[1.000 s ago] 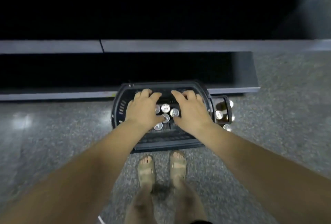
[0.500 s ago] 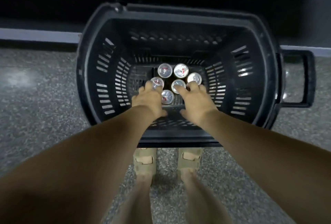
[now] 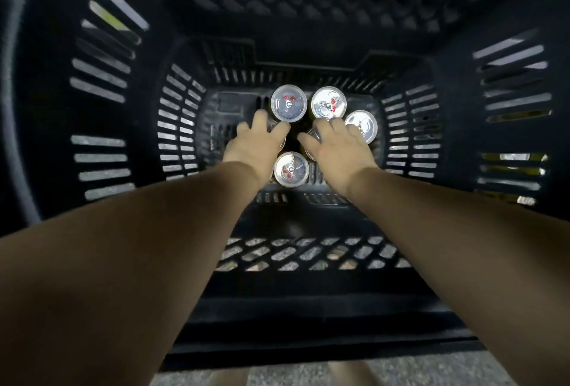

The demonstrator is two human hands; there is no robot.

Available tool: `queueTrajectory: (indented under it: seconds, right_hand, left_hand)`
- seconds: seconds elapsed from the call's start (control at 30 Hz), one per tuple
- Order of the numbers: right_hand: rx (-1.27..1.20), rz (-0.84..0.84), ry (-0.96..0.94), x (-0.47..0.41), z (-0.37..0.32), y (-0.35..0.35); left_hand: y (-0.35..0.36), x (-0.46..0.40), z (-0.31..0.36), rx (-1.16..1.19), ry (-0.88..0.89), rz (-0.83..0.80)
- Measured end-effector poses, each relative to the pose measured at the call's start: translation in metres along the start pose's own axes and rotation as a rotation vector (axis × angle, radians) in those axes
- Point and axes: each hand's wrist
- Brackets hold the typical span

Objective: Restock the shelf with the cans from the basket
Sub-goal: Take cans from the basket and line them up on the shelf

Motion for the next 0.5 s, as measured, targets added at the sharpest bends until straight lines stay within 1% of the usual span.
queueTrajectory:
  seconds: [0.1, 0.17, 0.23, 0.37, 0.5]
  right_hand:
    - [0.023, 0.049, -0.005, -0.006, -0.001, 0.0]
    - [0.03, 0.038, 0.002, -0.004, 0.0, -0.007]
    - [-0.019, 0.016, 0.029, 0.006, 0.001, -0.021]
    - [-0.217, -0.037, 0.066, 0.046, 0.006, -0.071]
    - [-0.317, -0.071, 0.046, 0.105, 0.011, -0.149]
  left_hand:
    - [0.001, -0.005, 0.001, 0.012, 0.018, 0.052]
    - [-0.004, -0.004, 0.0, 0.006, 0.028, 0.049]
    - [-0.016, 0.005, -0.002, -0.009, 0.029, 0.047]
    - [-0.058, 0.045, -0.003, -0.056, 0.026, 0.02]
    - [-0.127, 0.107, 0.011, -0.088, 0.022, -0.023]
Point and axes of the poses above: each hand's wrist, its own x-axis away from the middle knuckle, its own y-axis out of the palm, z = x × y, and after that the axes turned 5 degrees about -z, right-handed
